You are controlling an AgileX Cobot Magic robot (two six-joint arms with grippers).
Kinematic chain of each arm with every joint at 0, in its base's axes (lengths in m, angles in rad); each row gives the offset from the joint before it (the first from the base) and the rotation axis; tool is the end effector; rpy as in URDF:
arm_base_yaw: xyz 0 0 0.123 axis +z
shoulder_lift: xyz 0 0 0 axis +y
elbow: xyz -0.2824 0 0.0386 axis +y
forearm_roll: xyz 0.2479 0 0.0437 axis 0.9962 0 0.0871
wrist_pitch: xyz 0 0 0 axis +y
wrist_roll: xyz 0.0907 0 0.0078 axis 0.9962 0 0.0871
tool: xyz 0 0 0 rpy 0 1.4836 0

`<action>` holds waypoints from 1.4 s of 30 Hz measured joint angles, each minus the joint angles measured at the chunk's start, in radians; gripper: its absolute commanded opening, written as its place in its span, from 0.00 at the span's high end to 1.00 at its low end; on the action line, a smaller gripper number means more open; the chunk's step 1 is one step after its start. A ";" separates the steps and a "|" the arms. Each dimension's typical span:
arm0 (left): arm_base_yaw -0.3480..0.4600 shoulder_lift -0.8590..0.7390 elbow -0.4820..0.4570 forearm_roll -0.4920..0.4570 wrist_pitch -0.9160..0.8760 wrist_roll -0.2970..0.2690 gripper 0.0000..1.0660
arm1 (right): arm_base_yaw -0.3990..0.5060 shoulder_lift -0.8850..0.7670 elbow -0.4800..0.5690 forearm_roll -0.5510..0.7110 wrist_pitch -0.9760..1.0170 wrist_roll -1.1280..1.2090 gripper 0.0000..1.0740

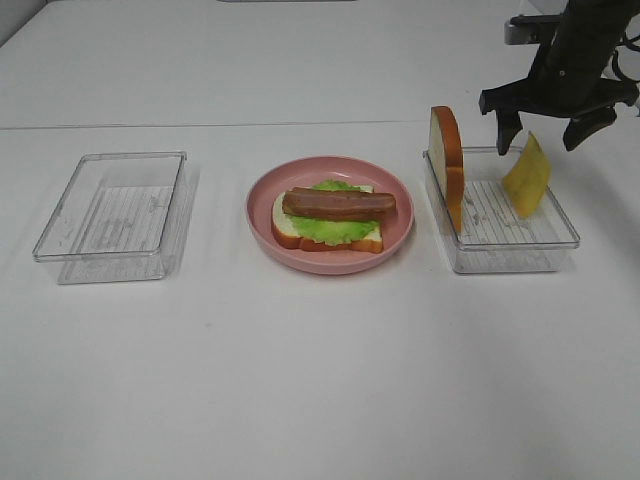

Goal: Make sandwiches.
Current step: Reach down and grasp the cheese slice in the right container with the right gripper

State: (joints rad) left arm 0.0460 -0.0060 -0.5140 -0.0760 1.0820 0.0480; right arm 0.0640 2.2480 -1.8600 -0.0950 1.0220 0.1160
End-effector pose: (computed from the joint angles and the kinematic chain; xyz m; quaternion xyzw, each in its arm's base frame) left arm -0.0081 -0.0065 0.2795 0.0031 0.8530 -0.0134 0.5218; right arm 0.4749 0.0230 0.1776 0.0062 0.9914 -0.0320 0.1269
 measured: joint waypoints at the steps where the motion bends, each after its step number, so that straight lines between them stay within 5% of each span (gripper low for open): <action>1: 0.000 0.000 0.000 0.000 0.000 0.000 0.16 | 0.000 0.013 -0.005 0.005 0.000 0.000 0.30; 11: 0.000 0.000 0.000 0.000 0.000 0.000 0.16 | 0.000 0.034 -0.006 0.016 0.009 0.000 0.45; 13: 0.000 0.000 0.000 0.000 0.000 0.000 0.16 | 0.000 0.034 -0.006 0.015 0.009 0.000 0.63; 16: 0.000 0.000 0.000 0.000 0.000 0.000 0.16 | 0.000 0.034 -0.006 0.015 0.009 0.000 0.67; 18: 0.000 0.000 0.000 0.000 0.000 0.000 0.16 | 0.000 0.034 -0.006 0.011 0.011 0.000 0.78; 32: 0.000 0.000 0.000 0.000 0.000 0.000 0.16 | 0.000 0.034 -0.006 0.007 0.011 0.000 0.80; 36: 0.000 0.000 0.000 0.000 0.000 0.000 0.16 | 0.000 0.034 -0.006 -0.012 0.012 0.000 0.97; 42: 0.000 0.000 0.000 0.000 0.000 0.000 0.16 | 0.000 0.034 -0.006 -0.067 0.027 0.000 1.00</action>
State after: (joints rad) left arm 0.0460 -0.0060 -0.5140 -0.0760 1.0820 0.0480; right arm 0.0640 2.2820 -1.8660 -0.1620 1.0490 0.1160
